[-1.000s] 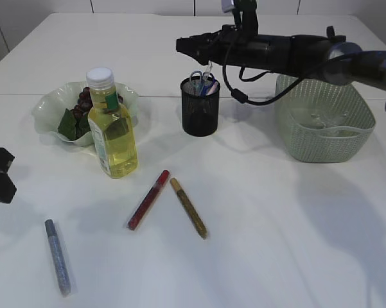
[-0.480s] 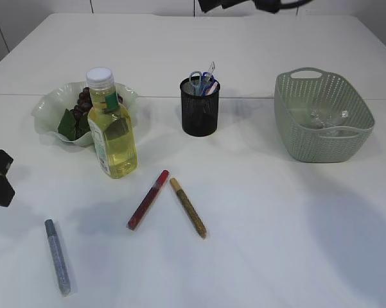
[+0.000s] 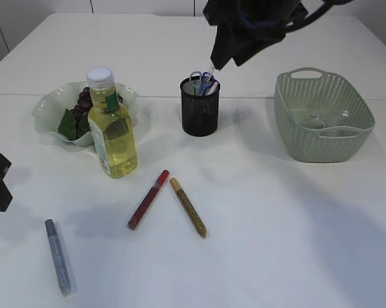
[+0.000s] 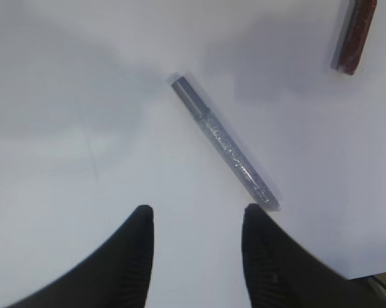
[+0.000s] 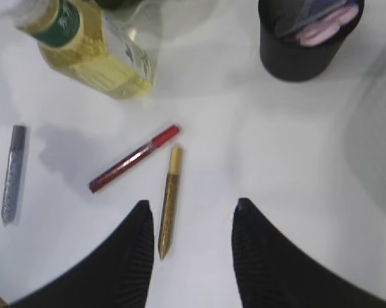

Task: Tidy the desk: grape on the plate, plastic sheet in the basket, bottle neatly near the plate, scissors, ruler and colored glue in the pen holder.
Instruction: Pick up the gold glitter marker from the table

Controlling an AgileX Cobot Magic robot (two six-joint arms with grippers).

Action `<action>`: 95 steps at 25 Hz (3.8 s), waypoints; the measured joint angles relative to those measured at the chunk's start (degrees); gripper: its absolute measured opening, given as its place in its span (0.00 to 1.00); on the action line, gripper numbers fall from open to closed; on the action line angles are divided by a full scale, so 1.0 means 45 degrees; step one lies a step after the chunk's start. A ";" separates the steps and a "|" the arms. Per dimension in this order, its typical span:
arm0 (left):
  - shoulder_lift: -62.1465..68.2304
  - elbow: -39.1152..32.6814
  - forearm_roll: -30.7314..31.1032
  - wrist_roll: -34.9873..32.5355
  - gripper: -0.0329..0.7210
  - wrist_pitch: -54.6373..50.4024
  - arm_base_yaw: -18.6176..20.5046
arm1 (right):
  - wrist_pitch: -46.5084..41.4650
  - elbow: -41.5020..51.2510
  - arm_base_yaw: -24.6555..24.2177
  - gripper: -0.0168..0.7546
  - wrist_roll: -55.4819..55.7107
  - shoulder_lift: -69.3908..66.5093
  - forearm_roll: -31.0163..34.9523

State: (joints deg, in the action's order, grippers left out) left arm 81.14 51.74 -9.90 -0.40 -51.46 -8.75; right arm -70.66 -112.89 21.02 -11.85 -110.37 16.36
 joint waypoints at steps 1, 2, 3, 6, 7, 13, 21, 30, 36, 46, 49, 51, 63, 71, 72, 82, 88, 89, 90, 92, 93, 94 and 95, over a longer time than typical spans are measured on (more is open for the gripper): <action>0.0000 0.0000 0.0000 0.0000 0.48 0.0000 0.0000 | -0.0062 0.0349 0.0158 0.45 0.0162 0.0072 -0.0229; 0.0000 0.0000 0.0000 0.0000 0.48 0.0000 0.0000 | -0.0115 0.0603 0.0360 0.45 0.0315 0.0141 -0.0390; 0.0000 0.0000 0.0000 0.0000 0.48 -0.0009 0.0000 | -0.0112 0.0892 0.0586 0.45 0.0440 0.0195 -0.0596; 0.0000 0.0000 0.0000 0.0000 0.48 -0.0030 0.0000 | -0.0112 0.1642 0.1406 0.44 0.1049 0.0193 -0.1340; 0.0000 0.0000 0.0000 0.0000 0.48 -0.0030 0.0000 | -0.0121 0.1794 0.1734 0.44 0.1362 0.0169 -0.1643; 0.0000 0.0000 0.0000 0.0000 0.48 -0.0030 0.0000 | -0.0121 0.1882 0.2887 0.44 0.3127 -0.0969 -0.2439; 0.0000 0.0000 0.0000 0.0000 0.48 -0.0030 0.0000 | -0.0045 0.1897 0.2922 0.44 0.4827 -0.2749 -0.2601; 0.0000 0.0000 0.0000 0.0000 0.46 0.0116 0.0000 | 0.0034 0.1400 0.3026 0.44 0.5262 -0.3686 -0.2499; 0.0000 0.0000 0.0000 0.0000 0.45 0.0294 0.0000 | 0.0062 0.0678 0.3026 0.44 0.5290 -0.4382 -0.2489; 0.0000 0.0000 0.0254 0.0000 0.45 0.0294 0.0000 | 0.0098 0.0032 0.3144 0.44 0.5290 -0.5489 -0.2642; 0.0000 0.0000 0.0329 0.0000 0.45 0.0294 0.0000 | 0.0120 0.0032 0.3152 0.44 0.5317 -0.5780 -0.2638; 0.0000 0.0000 0.0329 0.0000 0.45 0.0294 0.0000 | 0.0120 0.0032 0.3152 0.44 0.5317 -0.5825 -0.2646; 0.0000 0.0000 0.0329 0.0000 0.45 0.0298 0.0000 | 0.0225 0.0032 0.3152 0.44 0.5317 -0.5835 -0.2781; 0.0000 0.0000 0.0352 0.0000 0.45 0.0298 0.0000 | 0.0287 0.0032 0.3152 0.44 0.5317 -0.5950 -0.2887; 0.0000 0.0000 0.0352 0.0000 0.45 0.0298 0.0000 | 0.0287 0.0005 0.3152 0.44 0.5317 -0.5981 -0.2887; 0.0000 0.0000 0.0352 0.0000 0.45 0.0320 0.0000 | 0.0320 -0.0045 0.3152 0.34 0.5369 -0.6012 -0.2933; 0.0000 0.0000 0.0376 0.0000 0.45 0.0320 0.0000 | 0.0320 -0.0045 0.3152 0.31 0.5369 -0.6021 -0.2933; 0.0000 0.0000 0.0376 0.0000 0.45 0.0320 0.0000 | 0.0320 -0.0045 0.3152 0.31 0.5346 -0.6021 -0.2933; 0.0000 0.0000 0.0376 0.0000 0.45 0.0342 0.0000 | 0.0320 -0.0045 0.3152 0.31 0.5346 -0.6021 -0.2933; 0.0000 0.0000 0.0376 0.0000 0.45 0.0342 0.0000 | 0.0320 -0.0045 0.3152 0.31 0.5346 -0.6040 -0.2933; 0.0000 0.0000 0.0376 0.0000 0.45 0.0342 0.0000 | 0.0343 -0.0045 0.3152 0.31 0.5346 -0.6040 -0.2933; 0.0000 0.0000 0.0376 0.0000 0.45 0.0342 0.0000 | 0.0343 -0.0045 0.3152 0.31 0.5346 -0.6040 -0.2933; 0.0000 0.0000 0.0376 0.0000 0.45 0.0342 0.0000 | 0.0343 -0.0045 0.3152 0.31 0.5346 -0.6040 -0.2933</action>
State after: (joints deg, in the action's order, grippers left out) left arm 81.14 51.74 -8.21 -0.40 -49.92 -8.75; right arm -69.11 -113.09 35.20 12.21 -137.55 3.16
